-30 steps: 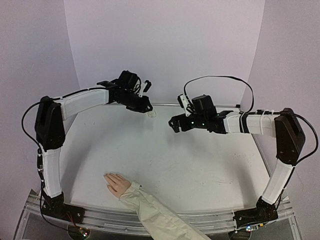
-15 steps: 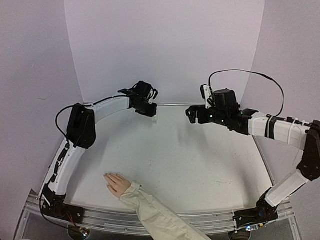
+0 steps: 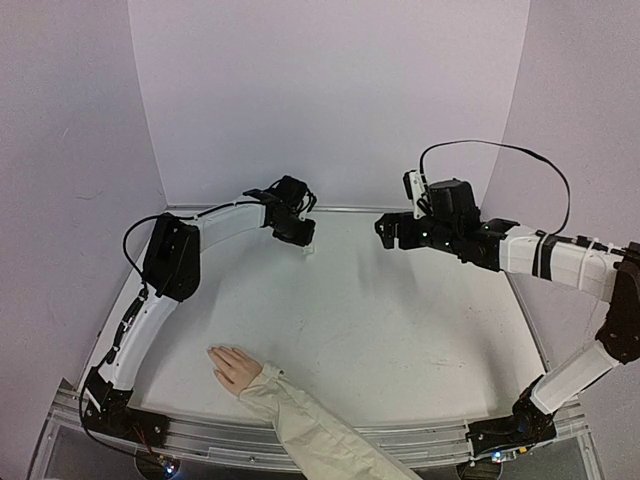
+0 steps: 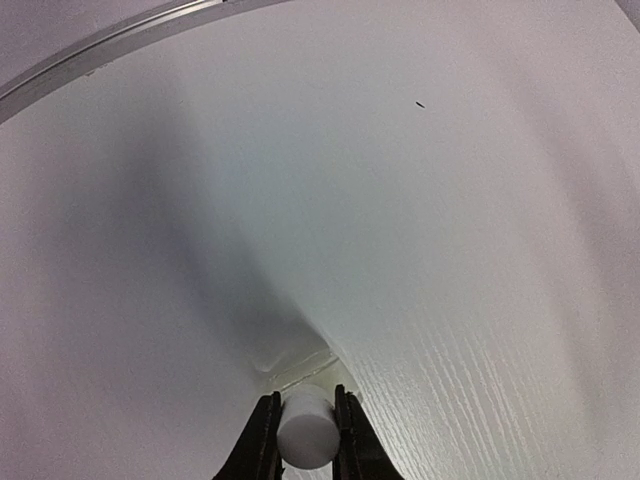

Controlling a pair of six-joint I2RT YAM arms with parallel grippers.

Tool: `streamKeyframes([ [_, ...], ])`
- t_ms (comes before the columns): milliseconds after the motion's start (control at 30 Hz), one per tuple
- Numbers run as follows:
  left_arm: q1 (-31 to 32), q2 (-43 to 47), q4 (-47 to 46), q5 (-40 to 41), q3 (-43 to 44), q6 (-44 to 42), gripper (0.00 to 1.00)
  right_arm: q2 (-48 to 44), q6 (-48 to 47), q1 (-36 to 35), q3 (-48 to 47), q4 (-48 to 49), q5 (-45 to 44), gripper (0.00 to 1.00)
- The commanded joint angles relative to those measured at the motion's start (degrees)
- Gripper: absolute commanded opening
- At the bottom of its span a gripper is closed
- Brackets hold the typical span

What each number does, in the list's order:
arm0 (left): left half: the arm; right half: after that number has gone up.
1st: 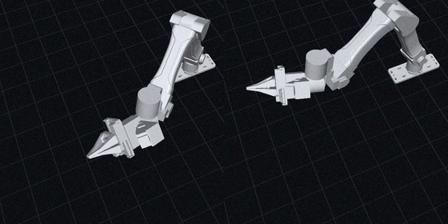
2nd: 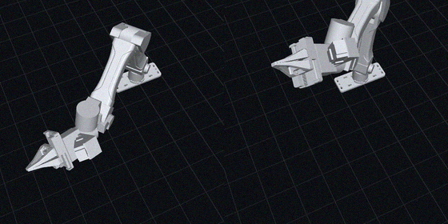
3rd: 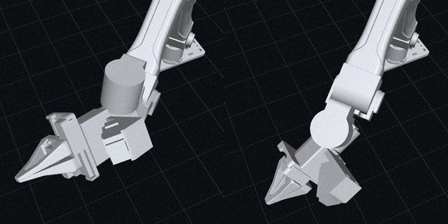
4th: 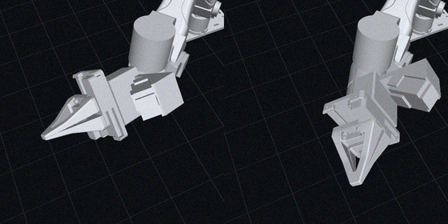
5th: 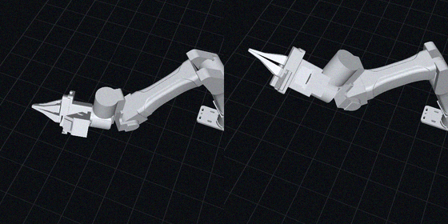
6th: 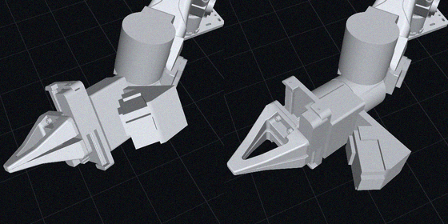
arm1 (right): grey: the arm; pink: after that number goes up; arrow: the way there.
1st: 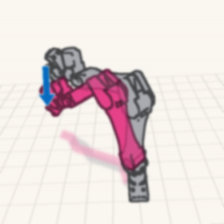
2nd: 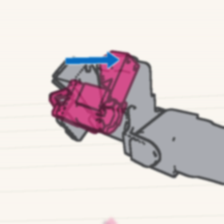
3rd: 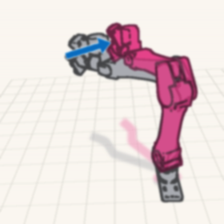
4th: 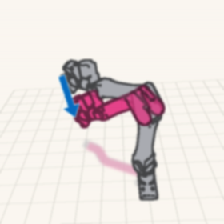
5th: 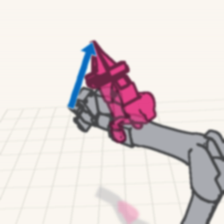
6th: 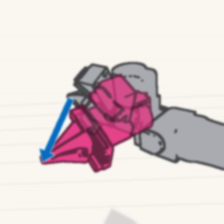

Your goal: Paint the nails

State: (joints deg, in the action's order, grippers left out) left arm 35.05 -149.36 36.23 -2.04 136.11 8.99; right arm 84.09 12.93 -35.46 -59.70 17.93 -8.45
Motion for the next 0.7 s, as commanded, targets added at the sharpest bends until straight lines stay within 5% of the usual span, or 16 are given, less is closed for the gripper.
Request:
streamKeyframes([
  [0, 0.02, -0.13, 0.42, 1.45, 1.61, -0.58, 0.06, -1.49, 0.42, -0.31, 0.46, 0.7, -1.17, 0.98],
  [433, 0.02, 2.07, 0.39, 0.84, 3.02, -2.55, 0.47, 0.06, 0.53, 0.26, 0.28, 0.61, -2.58, 0.98],
  [667, -1.55, 7.75, 0.09, -1.21, 0.48, -3.02, 0.67, 0.57, 1.16, 6.92, 0.85, 0.27, -0.11, 0.98],
])
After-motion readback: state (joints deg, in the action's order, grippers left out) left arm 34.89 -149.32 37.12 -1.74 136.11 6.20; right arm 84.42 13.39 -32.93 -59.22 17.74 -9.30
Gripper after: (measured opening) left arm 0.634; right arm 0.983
